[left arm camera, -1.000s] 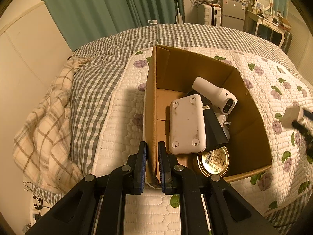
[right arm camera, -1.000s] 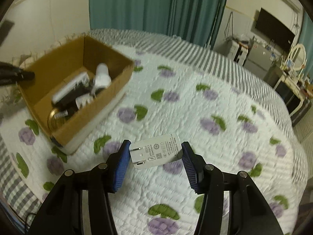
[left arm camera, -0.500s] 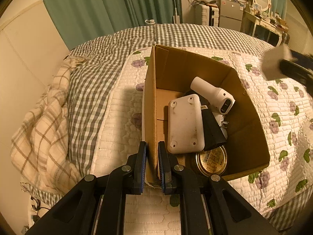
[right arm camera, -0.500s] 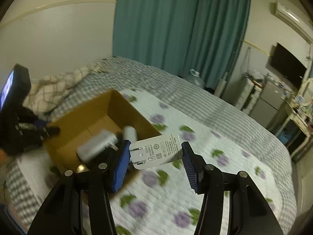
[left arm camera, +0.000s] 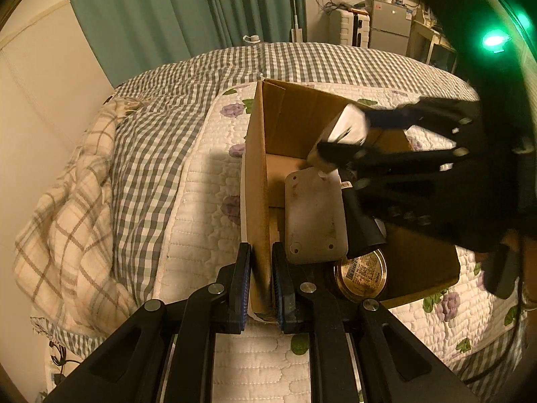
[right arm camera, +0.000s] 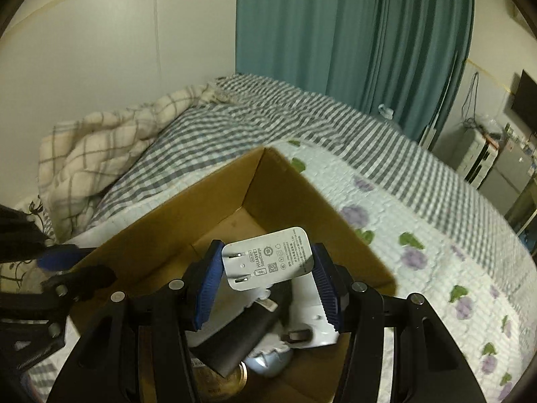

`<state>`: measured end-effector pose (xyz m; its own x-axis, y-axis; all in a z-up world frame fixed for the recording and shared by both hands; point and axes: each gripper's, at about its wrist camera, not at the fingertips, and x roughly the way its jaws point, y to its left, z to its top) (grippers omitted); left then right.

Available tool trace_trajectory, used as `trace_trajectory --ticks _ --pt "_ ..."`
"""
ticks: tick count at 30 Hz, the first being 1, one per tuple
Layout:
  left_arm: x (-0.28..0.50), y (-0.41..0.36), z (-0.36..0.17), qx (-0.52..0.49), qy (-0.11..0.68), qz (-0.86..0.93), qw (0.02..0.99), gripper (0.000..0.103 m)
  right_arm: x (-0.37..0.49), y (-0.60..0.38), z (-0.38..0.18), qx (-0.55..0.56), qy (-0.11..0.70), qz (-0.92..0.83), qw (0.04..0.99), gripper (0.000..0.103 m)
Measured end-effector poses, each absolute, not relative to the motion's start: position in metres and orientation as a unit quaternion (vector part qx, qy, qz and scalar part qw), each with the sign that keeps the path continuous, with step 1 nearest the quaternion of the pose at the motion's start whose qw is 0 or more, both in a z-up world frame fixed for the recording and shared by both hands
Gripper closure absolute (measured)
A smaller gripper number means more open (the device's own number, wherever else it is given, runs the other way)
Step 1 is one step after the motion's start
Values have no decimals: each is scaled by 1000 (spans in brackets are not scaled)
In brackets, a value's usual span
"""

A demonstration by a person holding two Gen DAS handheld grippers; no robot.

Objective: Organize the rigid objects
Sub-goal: 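Carry the white charger into the box with the right tool and release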

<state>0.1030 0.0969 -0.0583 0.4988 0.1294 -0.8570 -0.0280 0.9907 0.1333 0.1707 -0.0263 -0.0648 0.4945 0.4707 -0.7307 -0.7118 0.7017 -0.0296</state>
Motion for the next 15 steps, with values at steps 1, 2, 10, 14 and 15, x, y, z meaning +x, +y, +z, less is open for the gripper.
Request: trace_trajectory --ticks 1,2,10,14,15 --pt "103 97 -58 51 498 45 864 92 172 -23 -70 -164 371 350 844 51" --pt "103 97 -58 50 498 45 864 92 173 -21 -74 -164 377 350 842 51" --pt "103 98 -59 51 498 46 864 92 172 -30 -79 -170 394 331 841 20" --pt "103 98 -57 46 498 42 865 92 159 -48 -68 -182 376 309 854 20" --pt "102 97 -56 48 498 43 865 92 157 -55 -65 -173 376 305 858 20"
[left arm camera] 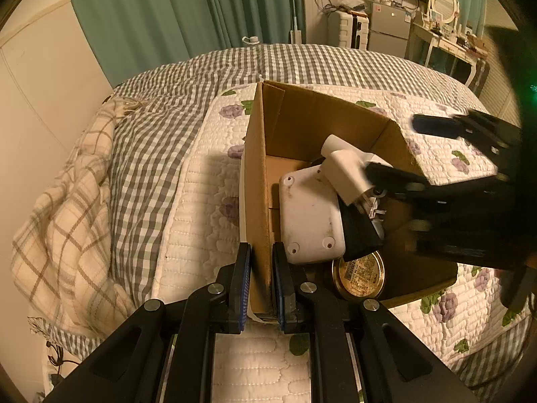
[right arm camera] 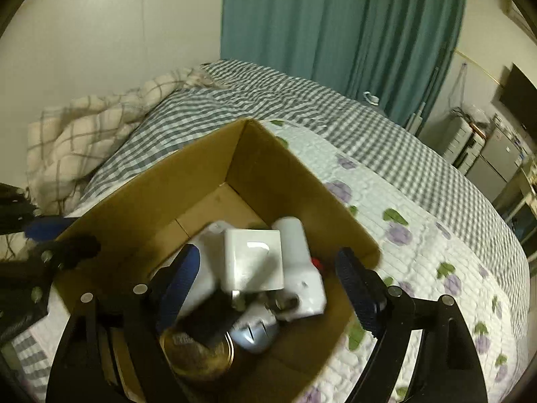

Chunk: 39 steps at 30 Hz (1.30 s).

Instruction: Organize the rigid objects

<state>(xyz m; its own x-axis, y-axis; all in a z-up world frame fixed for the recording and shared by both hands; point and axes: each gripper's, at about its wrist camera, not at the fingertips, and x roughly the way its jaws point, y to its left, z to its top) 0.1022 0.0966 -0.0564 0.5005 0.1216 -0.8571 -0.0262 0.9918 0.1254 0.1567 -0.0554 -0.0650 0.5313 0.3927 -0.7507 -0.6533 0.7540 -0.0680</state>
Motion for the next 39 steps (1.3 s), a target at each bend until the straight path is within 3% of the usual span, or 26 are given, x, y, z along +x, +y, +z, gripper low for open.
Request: trace_trajectory --ticks 9,18,20,24,25,28,39 --pt "91 90 -36 56 479 29 876 91 120 -130 -29 -128 360 224 897 19" --pt "46 53 57 63 366 -18 928 89 58 -190 47 -75 314 171 931 19" --pt "35 47 71 64 342 -23 937 83 37 -200 67 -63 296 159 940 19" --pt "6 36 88 55 297 -40 953 47 -5 -210 97 -62 258 127 956 7" --pt "-1 34 90 55 280 -40 958 45 -18 -212 103 -61 241 113 962 1" --pt "-18 31 91 60 250 -24 966 33 -43 -216 109 -59 220 85 970 0" --pt "-67 31 51 36 208 13 977 21 -85 -218 61 -7 216 88 972 0"
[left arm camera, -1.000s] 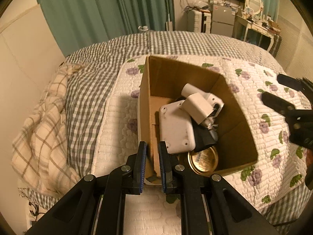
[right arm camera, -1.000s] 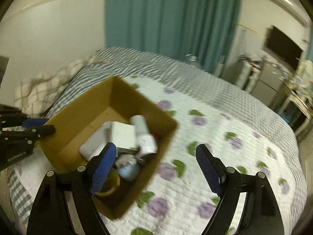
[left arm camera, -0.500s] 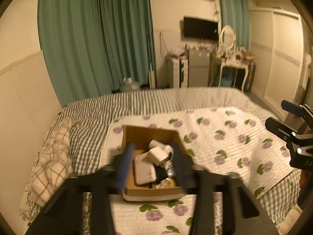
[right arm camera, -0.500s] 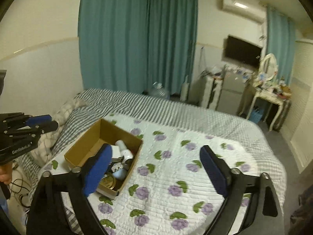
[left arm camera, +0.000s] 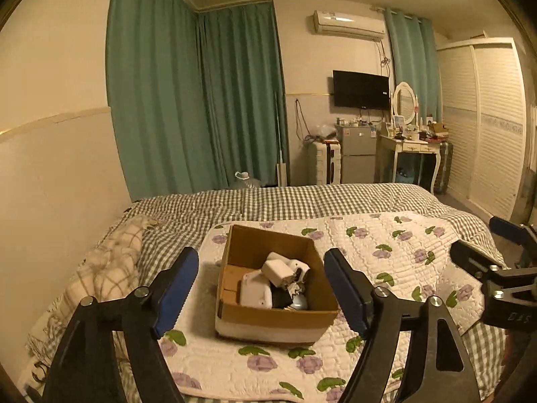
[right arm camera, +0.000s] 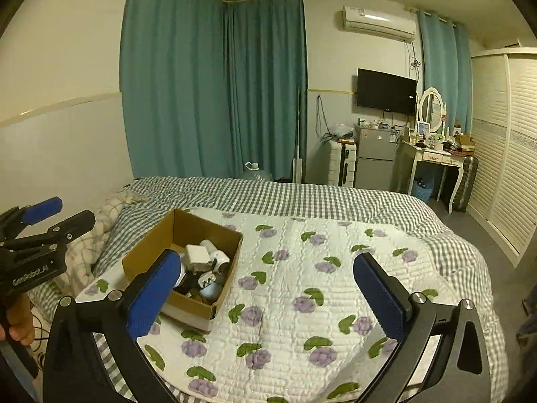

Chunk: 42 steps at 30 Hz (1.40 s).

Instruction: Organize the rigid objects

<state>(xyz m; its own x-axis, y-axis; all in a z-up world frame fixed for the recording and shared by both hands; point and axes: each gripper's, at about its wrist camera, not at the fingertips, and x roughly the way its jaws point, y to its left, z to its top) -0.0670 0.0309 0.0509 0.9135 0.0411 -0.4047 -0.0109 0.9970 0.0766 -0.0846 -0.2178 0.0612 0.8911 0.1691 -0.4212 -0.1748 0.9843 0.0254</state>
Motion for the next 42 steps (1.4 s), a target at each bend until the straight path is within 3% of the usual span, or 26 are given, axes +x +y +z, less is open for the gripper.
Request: trace_trajectory --ticks 10,42 --pt "-81 32 37 21 183 4 983 19 -90 -219 41 2 216 75 973 0" --pt "-82 25 24 31 206 -6 978 19 -90 -214 30 7 226 63 972 0"
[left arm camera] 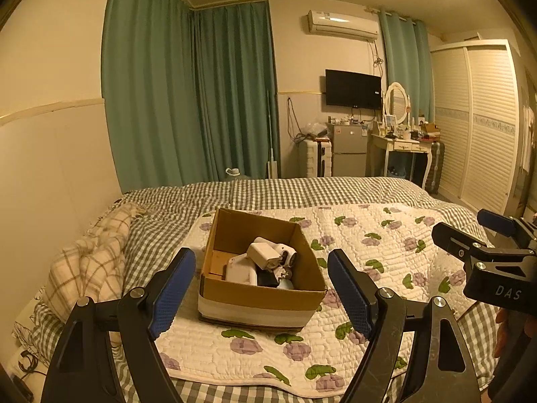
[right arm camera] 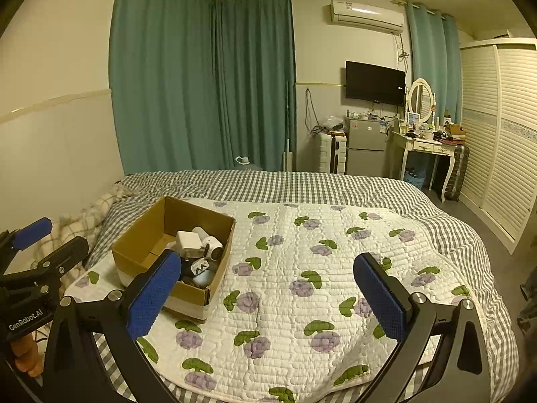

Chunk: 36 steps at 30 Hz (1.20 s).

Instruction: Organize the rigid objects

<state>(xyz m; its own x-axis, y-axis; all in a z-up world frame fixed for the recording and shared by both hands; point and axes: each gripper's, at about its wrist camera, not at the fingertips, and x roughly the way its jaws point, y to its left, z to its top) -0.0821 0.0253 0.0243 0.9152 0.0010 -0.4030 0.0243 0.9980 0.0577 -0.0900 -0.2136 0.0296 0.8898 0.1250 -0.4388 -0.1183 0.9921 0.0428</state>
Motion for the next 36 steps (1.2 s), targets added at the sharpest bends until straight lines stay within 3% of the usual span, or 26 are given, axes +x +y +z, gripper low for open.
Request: trace_trajectory --ticks 36 --pt "-83 26 24 27 209 -6 978 19 -90 -210 23 6 232 66 970 0"
